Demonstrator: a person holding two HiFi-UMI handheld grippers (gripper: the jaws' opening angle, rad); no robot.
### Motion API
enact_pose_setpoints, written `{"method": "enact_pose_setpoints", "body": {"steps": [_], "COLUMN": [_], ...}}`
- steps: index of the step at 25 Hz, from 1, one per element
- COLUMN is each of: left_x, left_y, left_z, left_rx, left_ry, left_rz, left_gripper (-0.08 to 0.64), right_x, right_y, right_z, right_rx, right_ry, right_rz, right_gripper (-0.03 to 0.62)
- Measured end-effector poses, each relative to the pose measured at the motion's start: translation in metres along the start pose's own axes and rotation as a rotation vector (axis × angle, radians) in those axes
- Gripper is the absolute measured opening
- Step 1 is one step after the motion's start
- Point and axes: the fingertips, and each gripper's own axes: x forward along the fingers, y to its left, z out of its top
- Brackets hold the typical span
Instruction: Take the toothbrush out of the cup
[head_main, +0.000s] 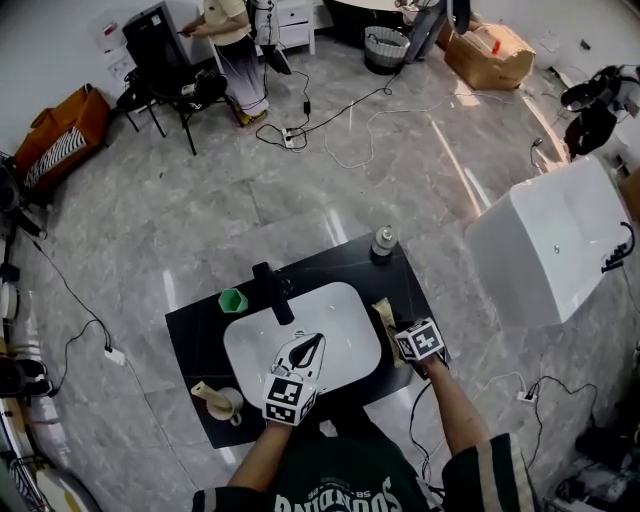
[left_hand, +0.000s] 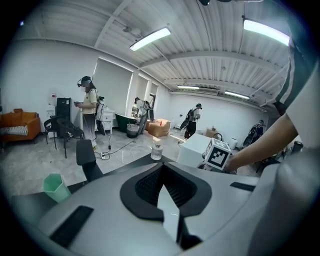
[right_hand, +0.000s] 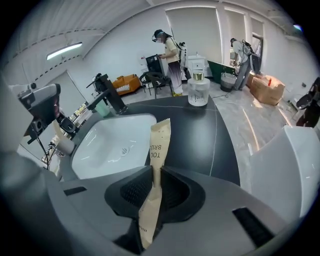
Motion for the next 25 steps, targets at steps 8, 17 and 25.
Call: {"method": "enact_pose_setpoints", "body": {"steps": [8,17,25], "left_x": [-0.009,-0.018,-0.025], "left_y": [0.008,0.005,0.002], "left_z": [-0.007,-0.008,-0.01], "left_rx": [-0.018,-0.017,-0.025], "left_ry": [0.009,0.01,0.008], "left_rz": [0.044,0.075,0.116], "left_gripper": [0.011,0.011,0.011], "right_x": [0.018,0.022,0.013], "right_y": [-0.009,-0.018,-0.017], "right_z": [-0.004,-0.008,0.002], "right_rx": [0.056,0.076,0.044], "right_ry": [0.018,0.023,-0.063], "right_rz": [-0.004,-0.039,-0.047], "right_gripper": [0.075,0.145,0.161]}}
